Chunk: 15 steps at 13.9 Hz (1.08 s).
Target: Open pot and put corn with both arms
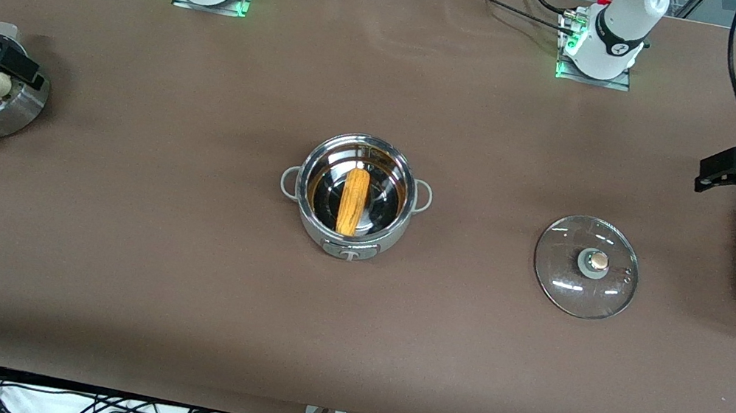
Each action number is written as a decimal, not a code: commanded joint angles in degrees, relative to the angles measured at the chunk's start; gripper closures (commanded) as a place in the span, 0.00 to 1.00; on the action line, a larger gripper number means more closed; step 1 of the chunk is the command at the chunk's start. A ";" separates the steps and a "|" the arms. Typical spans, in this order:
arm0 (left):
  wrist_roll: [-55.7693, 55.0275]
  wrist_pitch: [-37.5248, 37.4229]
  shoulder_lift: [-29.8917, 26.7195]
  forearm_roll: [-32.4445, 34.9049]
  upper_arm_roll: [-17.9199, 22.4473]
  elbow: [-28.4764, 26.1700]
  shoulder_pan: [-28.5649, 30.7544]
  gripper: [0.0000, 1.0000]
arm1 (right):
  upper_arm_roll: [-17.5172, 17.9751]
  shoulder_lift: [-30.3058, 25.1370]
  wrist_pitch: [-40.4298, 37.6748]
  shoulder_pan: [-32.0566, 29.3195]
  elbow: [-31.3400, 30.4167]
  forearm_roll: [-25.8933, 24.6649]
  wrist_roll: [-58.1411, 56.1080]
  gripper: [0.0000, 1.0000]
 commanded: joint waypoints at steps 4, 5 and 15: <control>6.30 -8.95 -1.86 -2.34 -0.56 0.30 1.72 0.00 | 7.50 -4.77 1.07 -5.00 -1.96 -1.42 -1.20 0.00; 6.13 -9.12 -2.29 -2.34 -0.47 0.47 1.29 0.00 | 7.67 -4.51 0.80 -5.09 0.32 -1.78 -1.11 0.00; 6.13 -8.77 -3.17 -2.87 -0.90 -0.58 1.63 0.00 | 2.67 -0.11 -3.51 -1.58 6.58 0.93 -1.20 0.00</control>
